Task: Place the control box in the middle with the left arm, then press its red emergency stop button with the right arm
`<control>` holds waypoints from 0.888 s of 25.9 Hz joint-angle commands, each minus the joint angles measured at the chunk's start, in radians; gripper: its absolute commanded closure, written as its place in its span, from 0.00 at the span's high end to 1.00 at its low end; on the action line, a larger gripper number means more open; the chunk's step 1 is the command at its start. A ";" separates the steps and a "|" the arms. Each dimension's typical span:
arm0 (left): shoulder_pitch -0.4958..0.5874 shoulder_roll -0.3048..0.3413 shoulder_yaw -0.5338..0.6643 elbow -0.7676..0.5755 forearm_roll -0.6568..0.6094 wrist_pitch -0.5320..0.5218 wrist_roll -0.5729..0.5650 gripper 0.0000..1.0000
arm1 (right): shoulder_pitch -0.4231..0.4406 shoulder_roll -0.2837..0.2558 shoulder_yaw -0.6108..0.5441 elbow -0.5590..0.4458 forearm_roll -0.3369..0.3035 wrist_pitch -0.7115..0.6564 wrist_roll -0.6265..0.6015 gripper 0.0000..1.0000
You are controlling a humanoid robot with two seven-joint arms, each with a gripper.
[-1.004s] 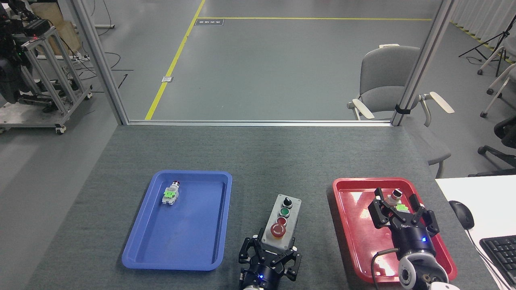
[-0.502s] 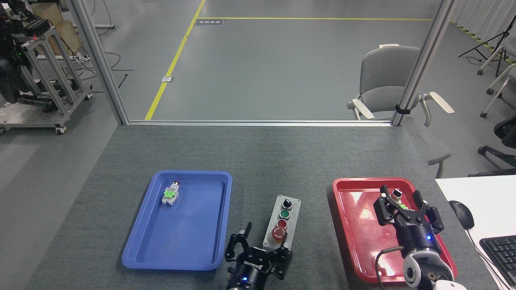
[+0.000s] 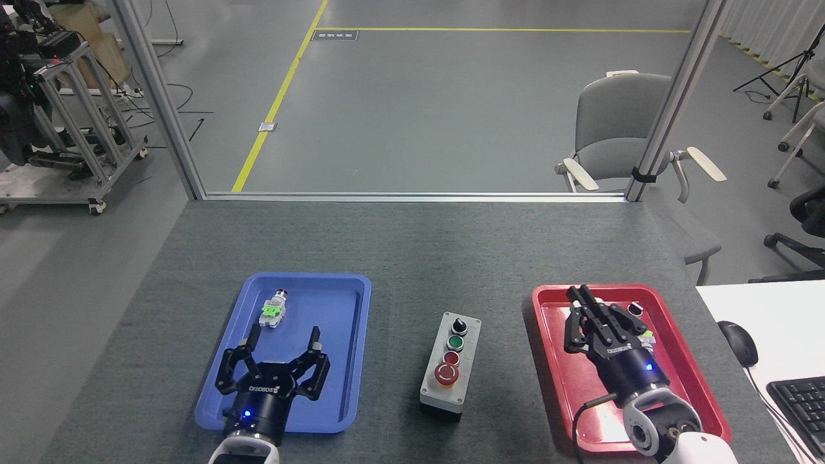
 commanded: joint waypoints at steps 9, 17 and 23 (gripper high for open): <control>0.015 0.090 0.276 0.046 0.003 -0.297 -0.081 1.00 | -0.064 0.015 0.328 0.080 0.002 -0.072 0.065 0.00; -0.013 0.082 0.304 0.056 0.000 -0.374 -0.084 1.00 | -0.064 0.035 0.357 0.144 0.002 -0.079 0.106 0.00; -0.004 0.004 0.298 0.039 -0.013 -0.444 -0.184 0.99 | -0.069 0.041 0.372 0.152 0.002 -0.076 0.108 0.00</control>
